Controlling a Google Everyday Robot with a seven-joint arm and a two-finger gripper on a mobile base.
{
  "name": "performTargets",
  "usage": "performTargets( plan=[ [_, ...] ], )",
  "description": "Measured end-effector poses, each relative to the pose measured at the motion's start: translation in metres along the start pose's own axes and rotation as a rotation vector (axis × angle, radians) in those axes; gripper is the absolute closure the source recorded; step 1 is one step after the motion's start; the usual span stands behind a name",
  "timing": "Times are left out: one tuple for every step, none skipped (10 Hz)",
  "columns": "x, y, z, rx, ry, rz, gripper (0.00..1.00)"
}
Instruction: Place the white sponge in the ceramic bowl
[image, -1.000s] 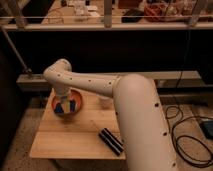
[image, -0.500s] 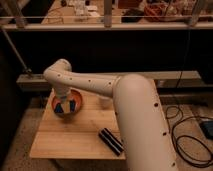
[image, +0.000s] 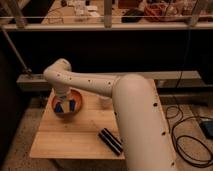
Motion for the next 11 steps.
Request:
performTargets(
  plan=[
    [0.0006, -0.0002, 0.0007, 0.000, 0.000, 0.002, 0.74],
    [-0.0001, -0.0009, 0.0007, 0.000, 0.000, 0.003, 0.74],
    [-0.0010, -0.0015, 0.0012, 0.001, 0.000, 0.003, 0.74],
    [-0.0013, -0.0022, 0.0013, 0.002, 0.000, 0.003, 0.74],
    [-0.0011, -0.0027, 0.0012, 0.002, 0.000, 0.004, 0.74],
    [-0.0002, -0.0033, 0.0019, 0.002, 0.001, 0.007, 0.70],
    [-0.0006, -0.0037, 0.0019, 0.003, 0.001, 0.008, 0.65],
    [-0.0010, -0.0043, 0.0023, 0.004, 0.001, 0.010, 0.63],
    [-0.0013, -0.0049, 0.0025, 0.005, 0.001, 0.012, 0.63],
    [-0.0019, -0.0054, 0.0029, 0.005, 0.001, 0.012, 0.63],
    [-0.0021, -0.0058, 0.0031, 0.005, 0.001, 0.013, 0.63]
  ],
)
